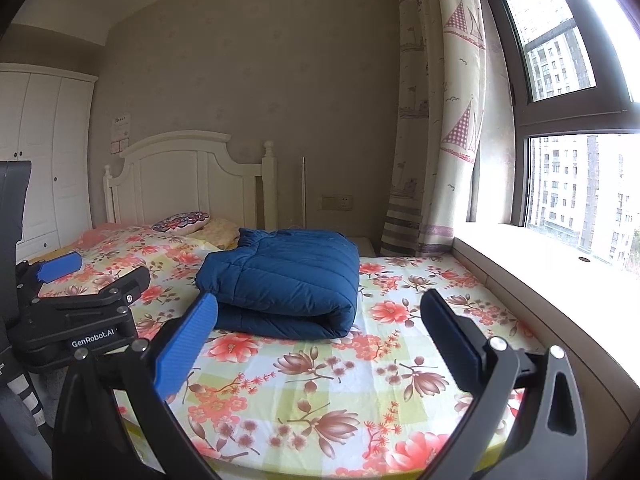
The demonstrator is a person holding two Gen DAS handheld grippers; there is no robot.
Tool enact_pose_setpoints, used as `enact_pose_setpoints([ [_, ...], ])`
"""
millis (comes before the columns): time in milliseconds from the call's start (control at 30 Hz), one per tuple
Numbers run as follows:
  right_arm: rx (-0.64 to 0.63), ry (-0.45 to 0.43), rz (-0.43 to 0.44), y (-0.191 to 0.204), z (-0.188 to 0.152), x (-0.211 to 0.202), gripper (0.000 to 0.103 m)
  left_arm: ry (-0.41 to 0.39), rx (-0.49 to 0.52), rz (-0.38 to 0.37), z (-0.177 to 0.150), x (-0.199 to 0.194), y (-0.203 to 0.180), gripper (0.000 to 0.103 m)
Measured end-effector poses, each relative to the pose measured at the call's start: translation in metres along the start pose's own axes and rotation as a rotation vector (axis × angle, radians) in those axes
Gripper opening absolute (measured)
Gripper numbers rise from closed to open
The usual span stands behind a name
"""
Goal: Fold large clothes
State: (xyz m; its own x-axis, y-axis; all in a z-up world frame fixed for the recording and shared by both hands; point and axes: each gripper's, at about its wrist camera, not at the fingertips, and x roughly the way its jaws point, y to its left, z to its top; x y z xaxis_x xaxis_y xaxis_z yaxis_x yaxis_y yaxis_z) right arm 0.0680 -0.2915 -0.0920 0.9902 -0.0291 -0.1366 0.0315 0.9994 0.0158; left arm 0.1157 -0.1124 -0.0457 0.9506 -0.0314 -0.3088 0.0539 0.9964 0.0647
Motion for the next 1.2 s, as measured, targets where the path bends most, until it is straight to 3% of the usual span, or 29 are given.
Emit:
enact_pose_setpoints([
  [833, -0.022, -0.008, 0.017, 0.000, 0.014, -0.012, 0.101, -0.030, -0.004, -0.015, 0.016, -0.020, 0.010, 0.099],
  [1200, -0.045, 0.009, 0.020, -0.005, 0.025, -0.013, 0.101, -0.014, 0.038, -0.015, 0.030, -0.025, 0.006, 0.099],
])
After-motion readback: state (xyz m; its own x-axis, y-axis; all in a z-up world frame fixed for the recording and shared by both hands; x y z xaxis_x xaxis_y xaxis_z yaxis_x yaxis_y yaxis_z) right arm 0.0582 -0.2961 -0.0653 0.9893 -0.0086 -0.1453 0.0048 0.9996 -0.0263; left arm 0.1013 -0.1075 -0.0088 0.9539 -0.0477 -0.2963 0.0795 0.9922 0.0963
